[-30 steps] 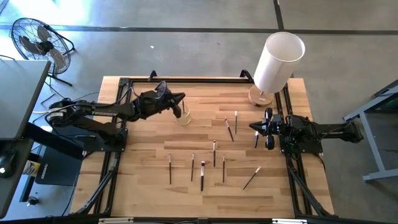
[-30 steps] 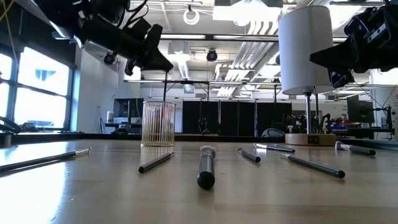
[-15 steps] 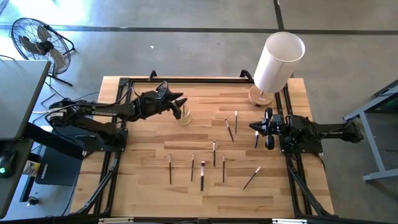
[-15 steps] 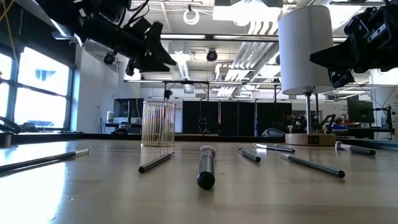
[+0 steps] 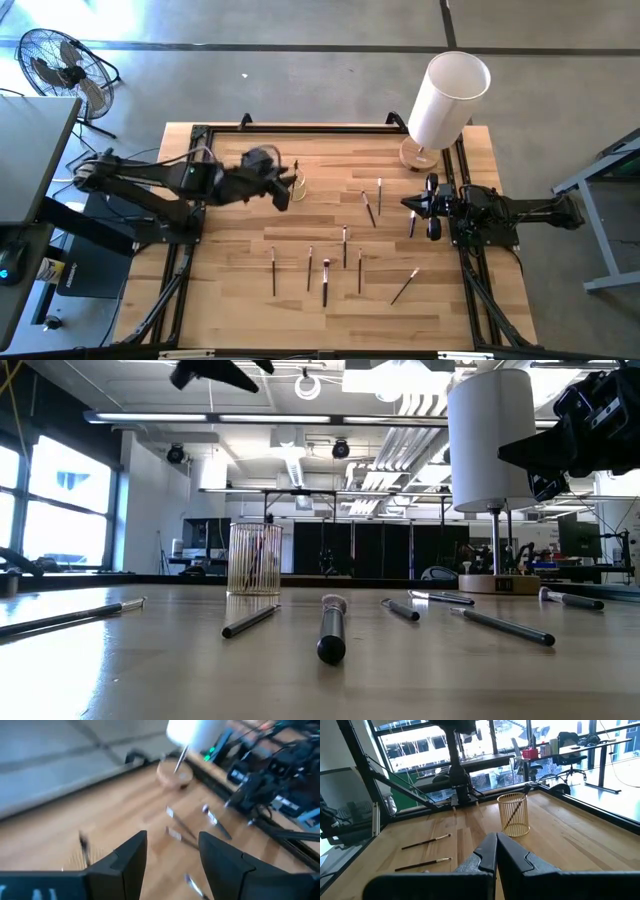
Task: Put items in baskets/containers
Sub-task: Put the makeup brush into the wire organizer
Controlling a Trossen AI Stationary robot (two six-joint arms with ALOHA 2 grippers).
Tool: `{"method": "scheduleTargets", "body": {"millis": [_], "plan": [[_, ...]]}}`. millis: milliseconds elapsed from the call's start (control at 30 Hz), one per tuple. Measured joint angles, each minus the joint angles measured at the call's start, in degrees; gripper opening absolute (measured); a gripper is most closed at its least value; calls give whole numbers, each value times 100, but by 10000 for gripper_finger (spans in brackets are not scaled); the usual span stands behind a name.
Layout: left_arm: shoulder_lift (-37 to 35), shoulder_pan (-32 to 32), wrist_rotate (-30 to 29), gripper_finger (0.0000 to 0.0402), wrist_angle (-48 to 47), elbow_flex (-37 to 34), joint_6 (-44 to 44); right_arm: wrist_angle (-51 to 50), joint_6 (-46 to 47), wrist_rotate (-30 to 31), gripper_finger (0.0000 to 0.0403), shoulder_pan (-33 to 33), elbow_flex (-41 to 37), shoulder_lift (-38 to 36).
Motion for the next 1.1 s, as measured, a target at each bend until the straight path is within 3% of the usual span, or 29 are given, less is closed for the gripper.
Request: {"method": "scheduleTargets", "body": {"millis": [200,400,600,900,1100], "plan": [[723,-731,122,175,-1608,499,-2713,2,0,-2,5,0,-1,1],[1759,-861,1671,148,-2863,486,-4658,-7,0,-8,5,-1,-2,41],[2609,-780,2890,129,-2956,480,-4773,-4,0,-9,5,0,0,41],[3137,-366,3253,128,-2626,399,-4255,-5,0,-10,5,-2,-1,41],[3116,-237,3524,128,-1976,-246,-4317,9,0,-9,5,-2,-2,54]]}}
